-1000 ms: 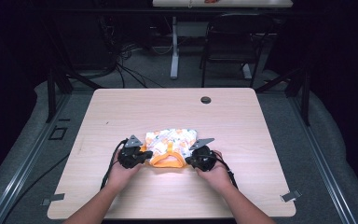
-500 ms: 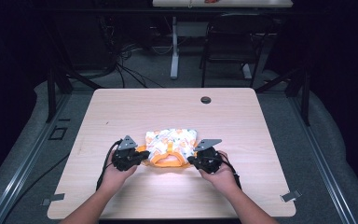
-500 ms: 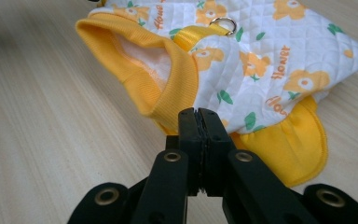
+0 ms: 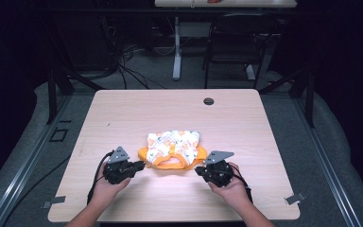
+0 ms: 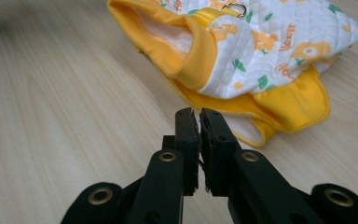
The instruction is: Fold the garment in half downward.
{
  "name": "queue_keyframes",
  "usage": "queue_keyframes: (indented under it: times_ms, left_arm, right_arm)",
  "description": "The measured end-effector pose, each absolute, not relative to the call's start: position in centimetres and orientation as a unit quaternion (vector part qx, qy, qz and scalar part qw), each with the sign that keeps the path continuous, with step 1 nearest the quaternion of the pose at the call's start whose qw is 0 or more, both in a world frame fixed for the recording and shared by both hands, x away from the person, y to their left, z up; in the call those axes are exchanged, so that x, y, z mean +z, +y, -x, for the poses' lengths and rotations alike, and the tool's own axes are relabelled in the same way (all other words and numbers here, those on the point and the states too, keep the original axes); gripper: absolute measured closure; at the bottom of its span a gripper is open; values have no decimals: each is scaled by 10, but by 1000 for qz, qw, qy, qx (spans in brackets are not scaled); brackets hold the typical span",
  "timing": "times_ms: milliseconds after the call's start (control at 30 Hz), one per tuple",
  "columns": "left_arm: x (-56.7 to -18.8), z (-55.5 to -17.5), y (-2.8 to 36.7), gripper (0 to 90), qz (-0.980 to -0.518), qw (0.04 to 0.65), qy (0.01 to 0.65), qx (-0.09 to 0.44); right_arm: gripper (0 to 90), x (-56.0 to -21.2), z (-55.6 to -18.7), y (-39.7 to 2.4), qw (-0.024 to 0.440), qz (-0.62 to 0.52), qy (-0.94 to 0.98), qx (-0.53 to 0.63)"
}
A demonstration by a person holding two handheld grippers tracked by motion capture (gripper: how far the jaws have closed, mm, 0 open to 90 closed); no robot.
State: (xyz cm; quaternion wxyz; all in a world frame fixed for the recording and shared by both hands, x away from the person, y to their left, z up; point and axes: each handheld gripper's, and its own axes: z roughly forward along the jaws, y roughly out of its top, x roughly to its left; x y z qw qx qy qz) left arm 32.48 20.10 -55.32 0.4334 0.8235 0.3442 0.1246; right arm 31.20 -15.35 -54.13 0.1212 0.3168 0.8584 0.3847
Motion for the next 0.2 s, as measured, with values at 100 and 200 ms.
queue_keyframes:
  times_ms: [100, 200]
  left_arm:
    - [-558, -316, 205, 774, -824, 434, 342, 129]
    - [-562, -308, 210, 668, -820, 439, 341, 135]
  right_arm:
    - [829, -545, -303, -159, 118, -327, 849, 399]
    - [749, -549, -294, -164, 117, -329, 847, 401]
